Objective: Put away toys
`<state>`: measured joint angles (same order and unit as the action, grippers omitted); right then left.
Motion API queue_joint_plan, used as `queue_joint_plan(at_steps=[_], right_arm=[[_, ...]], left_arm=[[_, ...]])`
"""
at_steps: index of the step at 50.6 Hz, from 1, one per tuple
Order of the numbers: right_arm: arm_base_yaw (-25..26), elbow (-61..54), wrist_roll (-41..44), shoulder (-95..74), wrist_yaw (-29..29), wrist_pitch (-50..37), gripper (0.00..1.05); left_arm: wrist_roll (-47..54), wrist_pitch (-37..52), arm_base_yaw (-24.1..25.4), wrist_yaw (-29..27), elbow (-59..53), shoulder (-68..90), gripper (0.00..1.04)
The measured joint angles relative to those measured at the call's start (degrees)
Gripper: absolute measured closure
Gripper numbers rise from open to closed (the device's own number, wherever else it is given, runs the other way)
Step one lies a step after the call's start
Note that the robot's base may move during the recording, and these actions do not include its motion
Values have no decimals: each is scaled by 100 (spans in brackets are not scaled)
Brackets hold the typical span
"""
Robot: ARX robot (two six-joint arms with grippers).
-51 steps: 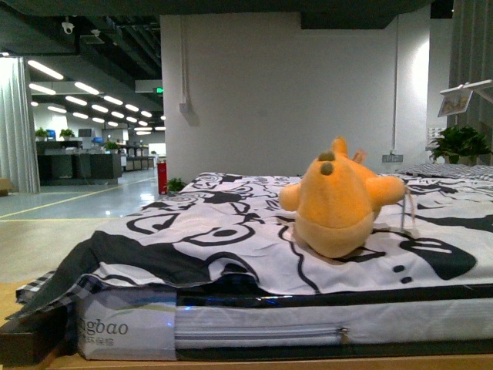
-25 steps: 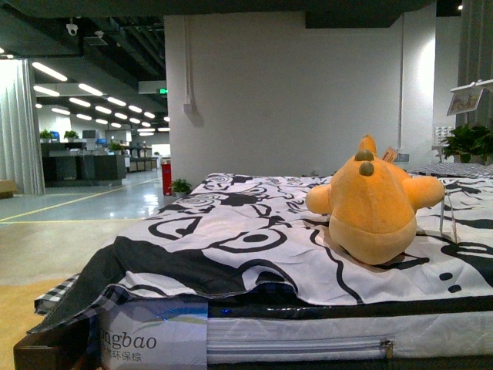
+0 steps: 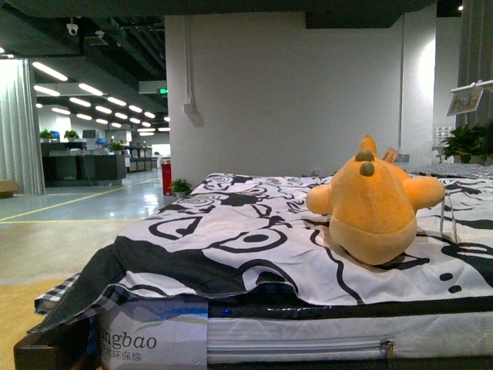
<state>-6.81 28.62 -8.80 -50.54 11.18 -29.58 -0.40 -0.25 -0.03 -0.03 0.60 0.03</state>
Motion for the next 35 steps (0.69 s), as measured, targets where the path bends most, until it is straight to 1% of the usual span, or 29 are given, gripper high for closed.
queue_joint_plan(at_steps=[8,16,18,24,35], right_arm=[[-739,1191,514,-1246,-627,-11,6],[-1110,2306,944,-2302,-1121,227,6],[-1167,2669,1071,-2623,-1342,358,6],[-1198,3705,1386,-3528,-1862,813,6],[-986,4579,1598,-4382,-2371,1110,6]], left_arm=[[0,0,0,0,0,0,6],[-2,0,0,0,0,0,6],[-2,0,0,0,0,0,6],[-2,0,0,0,0,0,6],[0,0,0,0,0,0,6]])
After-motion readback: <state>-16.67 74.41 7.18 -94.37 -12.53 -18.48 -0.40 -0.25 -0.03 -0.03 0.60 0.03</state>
